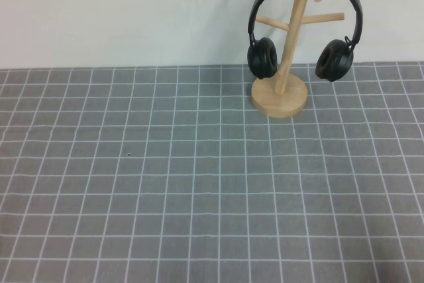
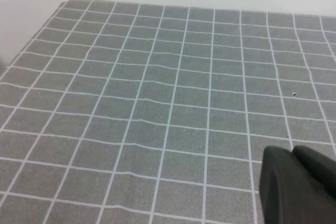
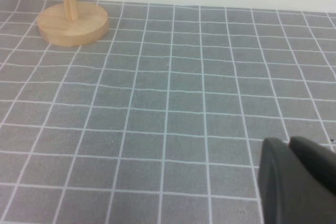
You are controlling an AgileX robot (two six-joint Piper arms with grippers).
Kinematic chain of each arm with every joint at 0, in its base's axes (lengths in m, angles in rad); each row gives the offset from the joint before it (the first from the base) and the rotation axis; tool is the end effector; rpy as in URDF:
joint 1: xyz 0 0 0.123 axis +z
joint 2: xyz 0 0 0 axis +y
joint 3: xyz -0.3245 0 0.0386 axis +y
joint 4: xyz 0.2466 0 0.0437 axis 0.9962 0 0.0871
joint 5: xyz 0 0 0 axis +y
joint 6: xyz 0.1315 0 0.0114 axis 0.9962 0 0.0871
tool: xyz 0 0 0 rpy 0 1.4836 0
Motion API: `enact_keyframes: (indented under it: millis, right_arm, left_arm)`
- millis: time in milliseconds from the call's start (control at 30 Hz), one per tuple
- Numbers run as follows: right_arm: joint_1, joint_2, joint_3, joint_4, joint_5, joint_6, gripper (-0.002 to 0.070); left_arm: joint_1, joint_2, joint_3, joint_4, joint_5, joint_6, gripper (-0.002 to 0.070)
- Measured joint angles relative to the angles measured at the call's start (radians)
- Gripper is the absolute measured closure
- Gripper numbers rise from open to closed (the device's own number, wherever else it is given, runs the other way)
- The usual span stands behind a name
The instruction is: Take out the headphones from the headphone stand
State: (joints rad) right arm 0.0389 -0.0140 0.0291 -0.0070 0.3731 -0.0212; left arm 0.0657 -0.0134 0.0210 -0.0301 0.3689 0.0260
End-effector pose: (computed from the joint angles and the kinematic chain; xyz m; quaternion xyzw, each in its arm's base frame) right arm 0.0482 0.0015 0.1578 -0.0261 0.8047 0.0023 0.5931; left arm 0.0484 0.0017 0.1613 -0.0239 0.8012 0.0147 0.5977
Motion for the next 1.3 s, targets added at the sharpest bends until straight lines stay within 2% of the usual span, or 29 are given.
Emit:
enact_keyframes:
  millis: [1300]
  right_arm:
    - [0.0, 0.0, 0.0, 0.032, -0.006, 0.0, 0.0685]
  left_arm:
    - [0.0, 0.0, 0.0, 0.0, 0.0, 0.0, 0.0679]
